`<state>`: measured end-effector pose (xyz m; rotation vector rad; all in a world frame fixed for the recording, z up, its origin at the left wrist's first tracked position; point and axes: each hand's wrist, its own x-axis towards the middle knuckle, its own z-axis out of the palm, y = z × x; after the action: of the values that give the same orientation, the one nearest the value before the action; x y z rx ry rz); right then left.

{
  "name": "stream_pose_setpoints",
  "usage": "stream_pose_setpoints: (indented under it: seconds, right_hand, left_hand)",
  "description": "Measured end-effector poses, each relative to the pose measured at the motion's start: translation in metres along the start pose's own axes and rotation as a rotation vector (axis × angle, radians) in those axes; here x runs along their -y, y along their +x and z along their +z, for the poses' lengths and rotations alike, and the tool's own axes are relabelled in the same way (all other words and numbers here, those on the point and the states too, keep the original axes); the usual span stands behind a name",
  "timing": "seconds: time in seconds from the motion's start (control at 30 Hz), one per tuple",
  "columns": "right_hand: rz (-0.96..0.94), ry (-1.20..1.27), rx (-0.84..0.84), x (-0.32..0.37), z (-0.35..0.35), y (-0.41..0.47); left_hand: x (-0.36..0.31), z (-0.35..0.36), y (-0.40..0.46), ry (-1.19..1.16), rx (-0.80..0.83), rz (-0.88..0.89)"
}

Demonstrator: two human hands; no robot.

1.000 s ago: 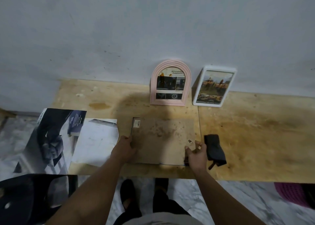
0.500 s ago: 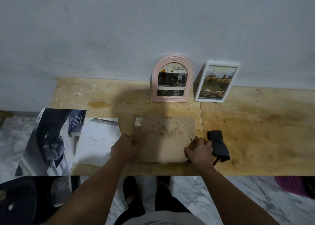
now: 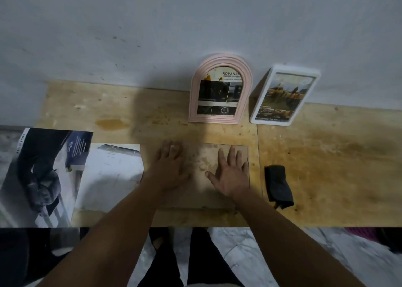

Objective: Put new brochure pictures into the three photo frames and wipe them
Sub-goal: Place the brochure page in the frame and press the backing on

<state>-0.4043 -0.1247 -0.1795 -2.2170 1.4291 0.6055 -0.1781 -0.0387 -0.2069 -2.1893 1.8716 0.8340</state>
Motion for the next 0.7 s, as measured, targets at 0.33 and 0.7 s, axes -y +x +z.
stream_pose_setpoints:
  seconds: [0.33,0.7]
  right_hand:
    - [0.007,-0.065,0.027,0.003,-0.005,0.003]
    - [-0.052,0.068,-0.107,-0.010,0.005,-0.008]
  left_hand:
    - [-0.013,0.013,0.002,0.015,-0.040,-0.051]
    - [-0.005,0.018,-0.002,-0.011,-0.069,-0.009]
